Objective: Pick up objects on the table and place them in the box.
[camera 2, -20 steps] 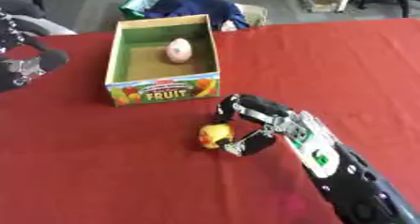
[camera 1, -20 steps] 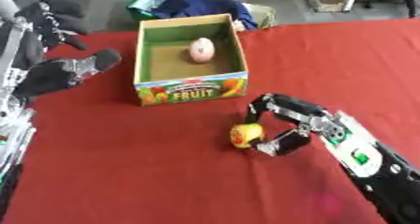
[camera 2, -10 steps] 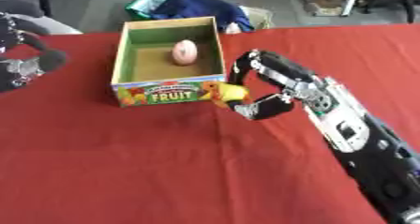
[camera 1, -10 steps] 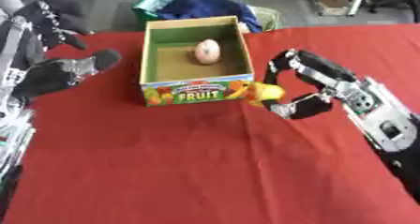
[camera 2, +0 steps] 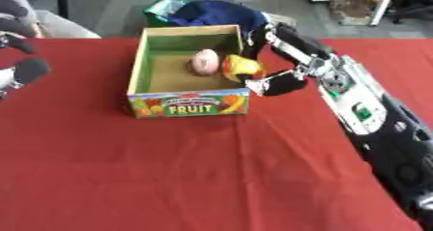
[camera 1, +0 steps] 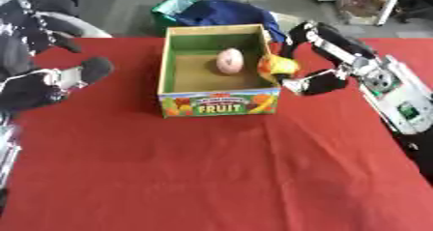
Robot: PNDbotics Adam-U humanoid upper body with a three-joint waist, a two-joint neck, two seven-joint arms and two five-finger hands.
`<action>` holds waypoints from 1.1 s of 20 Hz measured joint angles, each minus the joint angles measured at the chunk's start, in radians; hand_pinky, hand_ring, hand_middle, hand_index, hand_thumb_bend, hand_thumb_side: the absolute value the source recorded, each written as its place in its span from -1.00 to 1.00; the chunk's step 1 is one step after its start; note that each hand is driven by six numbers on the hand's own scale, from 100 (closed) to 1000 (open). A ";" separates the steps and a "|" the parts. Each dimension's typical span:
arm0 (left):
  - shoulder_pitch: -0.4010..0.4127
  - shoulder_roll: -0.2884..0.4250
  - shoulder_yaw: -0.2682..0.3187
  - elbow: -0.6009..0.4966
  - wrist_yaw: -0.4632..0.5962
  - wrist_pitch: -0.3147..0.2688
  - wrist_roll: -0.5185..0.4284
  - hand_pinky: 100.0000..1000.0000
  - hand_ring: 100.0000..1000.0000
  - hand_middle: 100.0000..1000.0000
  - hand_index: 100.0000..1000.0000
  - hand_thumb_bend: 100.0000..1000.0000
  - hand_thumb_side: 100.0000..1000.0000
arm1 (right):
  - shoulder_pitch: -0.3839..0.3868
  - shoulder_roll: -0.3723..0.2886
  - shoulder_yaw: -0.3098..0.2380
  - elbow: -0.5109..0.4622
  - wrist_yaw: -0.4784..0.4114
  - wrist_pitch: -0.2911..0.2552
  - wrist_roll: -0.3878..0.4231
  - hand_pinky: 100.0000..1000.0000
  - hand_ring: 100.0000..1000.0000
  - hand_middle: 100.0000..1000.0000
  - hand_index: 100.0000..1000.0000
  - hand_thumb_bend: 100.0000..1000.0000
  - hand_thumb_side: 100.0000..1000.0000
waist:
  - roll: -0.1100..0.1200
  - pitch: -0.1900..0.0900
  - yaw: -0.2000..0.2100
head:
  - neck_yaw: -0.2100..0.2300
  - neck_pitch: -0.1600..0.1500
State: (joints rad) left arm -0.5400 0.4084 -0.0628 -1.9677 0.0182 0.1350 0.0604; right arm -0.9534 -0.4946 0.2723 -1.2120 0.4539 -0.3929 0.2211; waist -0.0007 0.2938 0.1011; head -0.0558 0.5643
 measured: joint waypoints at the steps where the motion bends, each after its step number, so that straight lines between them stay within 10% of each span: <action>1: -0.008 -0.004 -0.003 -0.004 0.000 0.000 -0.003 -0.05 0.12 0.21 0.34 0.83 -0.48 | -0.010 0.003 -0.008 0.019 0.015 0.000 -0.006 0.17 0.16 -0.31 -0.02 -0.97 -1.00 | -0.004 0.004 0.011 | -0.009 -0.006; 13: -0.070 -0.032 -0.027 -0.013 0.011 -0.012 -0.035 -0.05 0.12 0.21 0.34 0.83 -0.47 | -0.107 0.095 -0.103 0.277 0.234 0.003 -0.092 0.28 0.35 0.00 0.31 -0.61 -1.00 | -0.036 0.035 0.121 | -0.087 -0.056; 16: -0.076 -0.038 -0.029 -0.013 0.016 -0.013 -0.041 -0.05 0.12 0.21 0.34 0.83 -0.47 | -0.112 0.113 -0.115 0.325 0.286 0.009 -0.100 0.46 0.59 0.44 0.66 -0.15 -0.48 | -0.037 0.037 0.127 | -0.092 -0.056; 22: -0.075 -0.039 -0.033 -0.013 0.017 -0.010 -0.045 -0.05 0.12 0.20 0.34 0.83 -0.46 | -0.112 0.122 -0.121 0.335 0.319 0.015 -0.081 0.54 0.67 0.58 0.80 0.04 -0.26 | -0.038 0.037 0.124 | -0.095 -0.056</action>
State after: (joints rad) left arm -0.6151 0.3692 -0.0955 -1.9807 0.0350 0.1255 0.0153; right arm -1.0653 -0.3729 0.1518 -0.8774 0.7724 -0.3780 0.1397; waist -0.0389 0.3305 0.2254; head -0.1512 0.5080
